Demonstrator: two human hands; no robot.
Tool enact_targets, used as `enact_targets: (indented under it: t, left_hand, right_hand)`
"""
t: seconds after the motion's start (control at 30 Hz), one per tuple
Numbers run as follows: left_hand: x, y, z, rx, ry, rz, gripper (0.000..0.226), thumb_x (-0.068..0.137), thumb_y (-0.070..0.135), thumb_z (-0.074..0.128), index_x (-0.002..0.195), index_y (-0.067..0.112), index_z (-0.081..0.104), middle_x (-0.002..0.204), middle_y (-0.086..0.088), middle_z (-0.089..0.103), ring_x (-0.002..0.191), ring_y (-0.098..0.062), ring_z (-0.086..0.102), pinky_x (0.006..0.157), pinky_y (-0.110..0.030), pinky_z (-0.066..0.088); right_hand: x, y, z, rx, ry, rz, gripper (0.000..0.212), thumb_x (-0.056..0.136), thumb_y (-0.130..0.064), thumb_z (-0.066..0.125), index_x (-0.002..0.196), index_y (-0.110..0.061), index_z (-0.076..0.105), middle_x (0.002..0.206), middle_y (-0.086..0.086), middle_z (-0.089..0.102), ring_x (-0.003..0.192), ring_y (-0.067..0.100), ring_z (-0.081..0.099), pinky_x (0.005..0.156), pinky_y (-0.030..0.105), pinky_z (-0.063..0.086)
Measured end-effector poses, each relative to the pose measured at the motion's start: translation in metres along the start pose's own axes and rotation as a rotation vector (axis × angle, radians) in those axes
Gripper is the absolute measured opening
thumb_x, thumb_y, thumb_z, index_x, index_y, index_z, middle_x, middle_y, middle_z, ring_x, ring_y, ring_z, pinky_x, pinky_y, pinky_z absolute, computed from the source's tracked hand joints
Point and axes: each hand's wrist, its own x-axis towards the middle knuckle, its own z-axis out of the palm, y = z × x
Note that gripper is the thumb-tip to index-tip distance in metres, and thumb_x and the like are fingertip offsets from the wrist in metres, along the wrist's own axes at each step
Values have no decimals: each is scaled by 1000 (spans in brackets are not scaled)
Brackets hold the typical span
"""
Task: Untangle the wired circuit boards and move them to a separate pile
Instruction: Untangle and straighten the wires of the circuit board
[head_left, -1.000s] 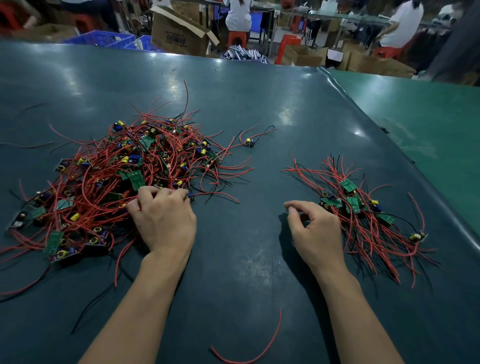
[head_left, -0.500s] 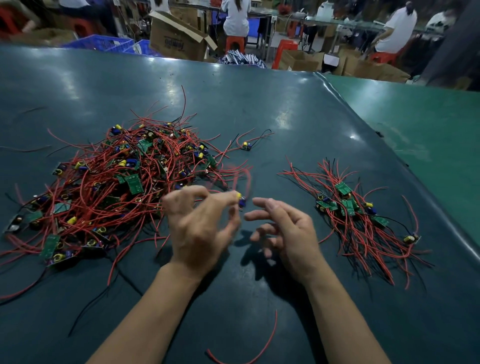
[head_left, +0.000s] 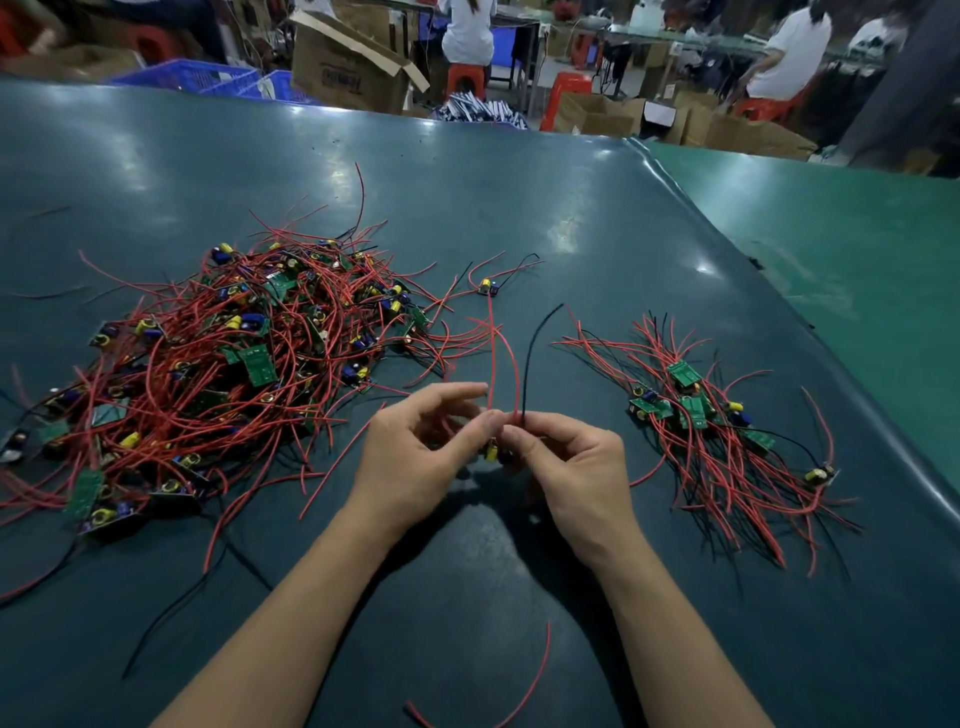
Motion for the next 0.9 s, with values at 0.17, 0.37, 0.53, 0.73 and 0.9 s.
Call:
enact_targets:
  t: [0.17,0.37,0.53,0.73,0.9]
  left_hand:
    - [2,-2,3,-101,164,24,4,92,8,65,92,12,66,82,-5,74,64,-17,71,63,-21,54]
    - [3,5,4,-283,310,-14,39,87,6,70,109,25,43,90,-8,71,56,-22,69,57,-22,53]
    - [2,9,2,-373,-41,-229,48,66,33,77,107,11,63,73,-5,72,48,-9,58,48,-20,49]
    - [0,11,2,-234,-159,-202,22,76,19,74,95,7,75,75,0,74,51,-12,60,50,-16,46]
    - [1,12,-1,-224,-227,-247,19,75,34,72,77,15,74,64,-2,67,44,-14,56,43,-13,38]
  right_hand:
    - [3,-3,0,166,114,88,15,84,-7,71,79,-18,79,78,7,76,70,15,71,50,20,51]
    - [10,-3,-7,368,309,148,10,88,-4,66,86,-11,72,78,7,74,65,20,72,49,20,51]
    - [7,-5,-7,331,232,135,8,86,-5,68,85,-12,71,77,9,74,61,18,70,47,21,51]
    - [3,-7,-1,309,115,188,8,73,-21,73,77,-17,79,78,4,73,66,13,68,47,20,49]
    - [5,-12,-6,551,34,325,16,72,-16,68,81,-16,81,68,-1,68,58,6,62,47,16,47]
